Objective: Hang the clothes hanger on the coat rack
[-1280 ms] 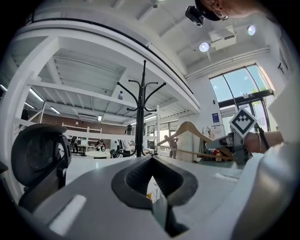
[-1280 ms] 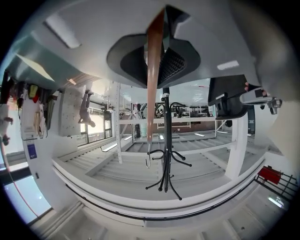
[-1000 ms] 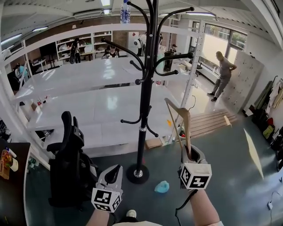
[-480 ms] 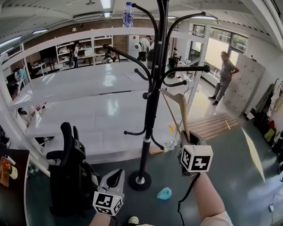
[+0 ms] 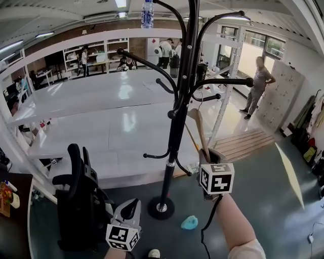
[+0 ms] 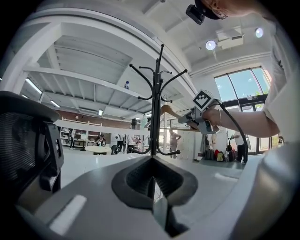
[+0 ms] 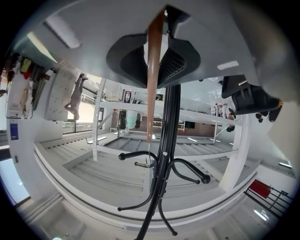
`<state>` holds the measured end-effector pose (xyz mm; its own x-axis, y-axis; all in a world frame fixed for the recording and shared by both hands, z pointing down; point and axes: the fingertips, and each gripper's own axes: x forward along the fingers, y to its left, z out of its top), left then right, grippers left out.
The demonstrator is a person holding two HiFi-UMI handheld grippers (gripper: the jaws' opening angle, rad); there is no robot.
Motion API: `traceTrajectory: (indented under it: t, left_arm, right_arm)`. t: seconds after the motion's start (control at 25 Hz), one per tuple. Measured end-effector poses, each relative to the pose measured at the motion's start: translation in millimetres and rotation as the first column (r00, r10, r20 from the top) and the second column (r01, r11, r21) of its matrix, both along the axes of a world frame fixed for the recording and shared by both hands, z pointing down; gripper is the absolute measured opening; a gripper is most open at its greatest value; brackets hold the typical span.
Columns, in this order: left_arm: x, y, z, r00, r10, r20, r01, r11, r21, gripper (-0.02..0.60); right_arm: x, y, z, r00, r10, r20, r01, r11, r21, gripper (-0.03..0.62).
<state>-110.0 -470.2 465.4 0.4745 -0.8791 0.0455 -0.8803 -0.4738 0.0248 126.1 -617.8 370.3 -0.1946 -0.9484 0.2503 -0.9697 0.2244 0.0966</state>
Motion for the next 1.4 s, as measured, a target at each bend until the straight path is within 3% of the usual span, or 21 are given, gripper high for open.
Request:
traceTrajectory:
  t: [0.32,0.68,0.76,0.92,1.0,1.2,1.32,1.4]
  left_arm:
    - [-7,-5,12,1.0,-0.019,0.01,0.019,1.0,-0.025,0.0]
    - [-12,-2,25,0.999,-0.029,0.02,0.03,0.998,-0.048,0.0]
    - [-10,-1,26,0.999,-0.025,0.022,0.026,0.999,-0.047,0.0]
    - [-11,2,23,0.999,-0.019,0.028,0.02,0.999,-0.037,0.0]
    - [-9,5,18,1.0,-0.014,0.028,0.015,1.0,-0.026,0.0]
    - [0,17,8,1.0,0.002,0.023,-0.002,1.0,-0.004,0.0]
    - [9,29,1,1.0,0.016,0.016,-0.016,1.0,0.012,0.0]
    - [16,39,-3,0.999,0.028,0.017,-0.028,0.999,0.023,0.0]
  right_arm:
    - [0,-14,20,1.0,0.016,0.009,-0.015,0.999,-0.041,0.073]
    - [4,-11,25,0.999,0.027,0.034,-0.026,0.999,-0.026,0.08]
    - [7,-10,21,0.998,0.045,0.054,-0.045,0.999,-0.01,0.129]
    - [2,-1,6,0.997,0.054,0.058,-0.057,0.996,0.062,0.294]
    - [0,9,-5,0.997,0.047,0.053,-0.052,0.994,0.096,0.316]
    - [-1,52,-41,0.998,0.021,0.056,-0.031,0.98,0.197,0.291]
    - [4,89,-60,0.999,0.019,0.047,-0.031,0.96,0.278,0.171]
    - [7,112,-64,0.999,0.017,0.03,-0.026,0.949,0.313,0.137]
